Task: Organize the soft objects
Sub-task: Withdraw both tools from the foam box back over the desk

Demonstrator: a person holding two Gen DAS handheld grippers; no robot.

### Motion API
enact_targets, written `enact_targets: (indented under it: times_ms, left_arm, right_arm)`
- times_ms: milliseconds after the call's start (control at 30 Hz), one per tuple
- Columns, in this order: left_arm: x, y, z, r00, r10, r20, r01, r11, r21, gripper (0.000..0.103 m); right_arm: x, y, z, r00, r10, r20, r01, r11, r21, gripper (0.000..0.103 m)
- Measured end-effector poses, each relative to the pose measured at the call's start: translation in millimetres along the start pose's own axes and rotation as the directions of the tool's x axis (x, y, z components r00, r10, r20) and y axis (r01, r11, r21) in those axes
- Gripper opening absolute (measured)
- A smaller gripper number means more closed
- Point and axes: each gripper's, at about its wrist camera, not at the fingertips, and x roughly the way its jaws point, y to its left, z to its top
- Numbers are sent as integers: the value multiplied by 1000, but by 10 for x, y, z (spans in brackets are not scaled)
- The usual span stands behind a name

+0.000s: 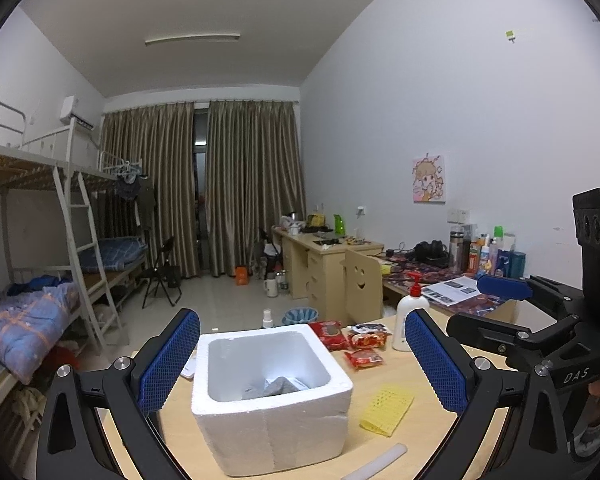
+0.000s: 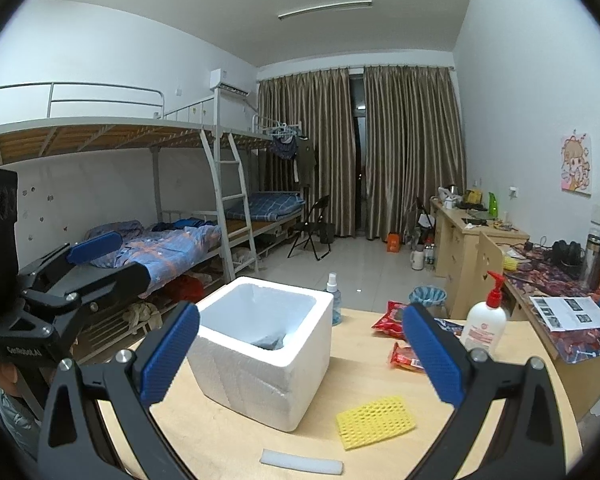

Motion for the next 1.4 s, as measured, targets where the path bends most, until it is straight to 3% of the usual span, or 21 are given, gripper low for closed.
enact_targets:
  times_ms: [800,1400]
  left_arm:
    - [-421,-204,-36,997,-72,17,72,997,2,102]
    - [-301,-307,-414,987,-159,-21,158,986,-53,102]
  right_arm:
    - [-609,51,-227,996,-60,61,60,998,-7,103]
    - [-653,-143,-521,996,-90,22,89,995,42,103]
